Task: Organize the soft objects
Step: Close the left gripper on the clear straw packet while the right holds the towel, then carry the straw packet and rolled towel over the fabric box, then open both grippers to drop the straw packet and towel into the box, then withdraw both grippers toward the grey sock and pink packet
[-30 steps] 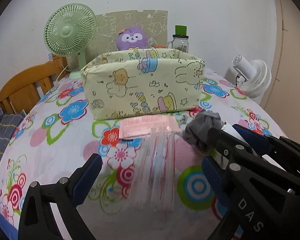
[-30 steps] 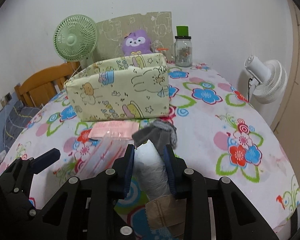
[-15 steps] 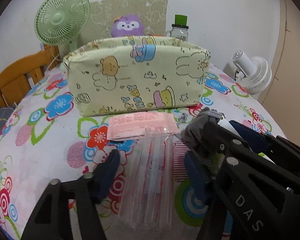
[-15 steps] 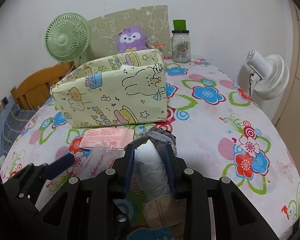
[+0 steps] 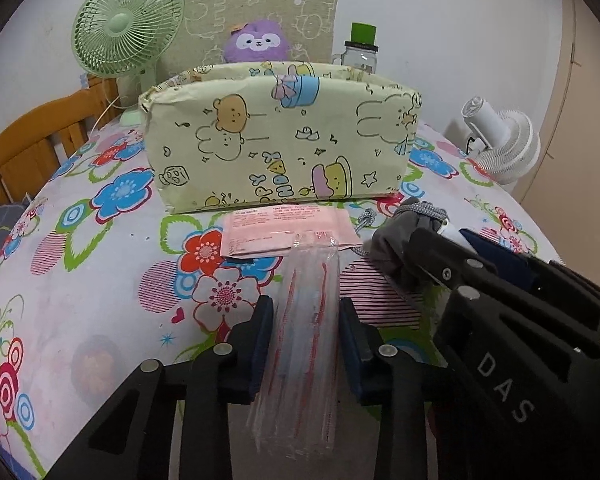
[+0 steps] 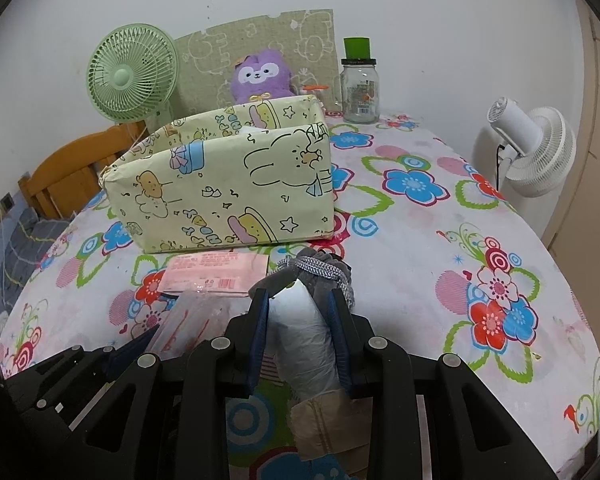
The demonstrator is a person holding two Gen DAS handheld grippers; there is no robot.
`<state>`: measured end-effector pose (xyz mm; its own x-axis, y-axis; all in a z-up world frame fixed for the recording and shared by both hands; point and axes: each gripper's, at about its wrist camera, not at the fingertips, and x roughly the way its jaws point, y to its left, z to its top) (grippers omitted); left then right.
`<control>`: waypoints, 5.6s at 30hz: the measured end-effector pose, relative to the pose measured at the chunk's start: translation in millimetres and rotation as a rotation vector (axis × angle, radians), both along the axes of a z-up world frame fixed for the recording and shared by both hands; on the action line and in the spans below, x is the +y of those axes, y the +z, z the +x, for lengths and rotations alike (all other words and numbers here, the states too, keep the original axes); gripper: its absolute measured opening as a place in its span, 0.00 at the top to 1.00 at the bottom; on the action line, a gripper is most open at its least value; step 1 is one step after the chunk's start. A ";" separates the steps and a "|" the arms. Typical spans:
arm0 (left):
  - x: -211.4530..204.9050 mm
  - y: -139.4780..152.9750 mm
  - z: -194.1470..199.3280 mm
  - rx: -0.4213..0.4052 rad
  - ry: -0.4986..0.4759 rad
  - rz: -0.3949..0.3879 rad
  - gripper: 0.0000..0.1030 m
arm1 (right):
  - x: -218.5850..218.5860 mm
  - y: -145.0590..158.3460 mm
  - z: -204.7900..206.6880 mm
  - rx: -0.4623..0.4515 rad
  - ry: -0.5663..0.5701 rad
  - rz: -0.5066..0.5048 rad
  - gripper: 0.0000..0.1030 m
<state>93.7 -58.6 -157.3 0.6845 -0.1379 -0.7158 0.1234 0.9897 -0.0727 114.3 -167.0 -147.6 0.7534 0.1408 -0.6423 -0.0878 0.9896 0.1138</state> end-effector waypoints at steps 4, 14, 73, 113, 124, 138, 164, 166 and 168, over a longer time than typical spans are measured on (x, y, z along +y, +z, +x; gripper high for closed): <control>0.7 6.7 -4.6 -0.010 -0.002 -0.001 0.74 | 1.4 3.0 -4.2 -0.002 -0.001 -0.005 0.68; -4.4 29.5 -19.8 -0.064 -0.018 0.021 0.74 | 4.6 23.2 -19.0 -0.043 -0.005 -0.011 0.68; 15.5 161.4 50.4 -0.263 0.034 0.057 0.74 | 26.3 164.7 51.0 -0.186 0.024 -0.006 0.68; 50.6 91.1 149.7 -0.121 0.076 0.013 0.25 | 61.7 91.8 167.4 -0.059 0.104 -0.017 0.33; 45.8 97.7 137.7 -0.135 0.093 0.046 0.04 | 58.0 98.7 153.2 -0.085 0.065 -0.033 0.08; 31.4 128.7 92.0 -0.198 0.071 0.035 0.04 | 41.5 129.2 102.2 -0.143 0.036 -0.032 0.03; -0.9 126.3 7.9 -0.241 0.033 0.029 0.04 | 8.7 128.8 8.9 -0.176 0.017 -0.053 0.01; -1.9 122.4 4.8 -0.238 0.028 0.029 0.04 | 7.6 124.7 5.6 -0.172 0.014 -0.059 0.01; -3.2 118.2 2.1 -0.240 0.023 0.031 0.04 | 6.8 120.2 2.9 -0.168 0.015 -0.066 0.01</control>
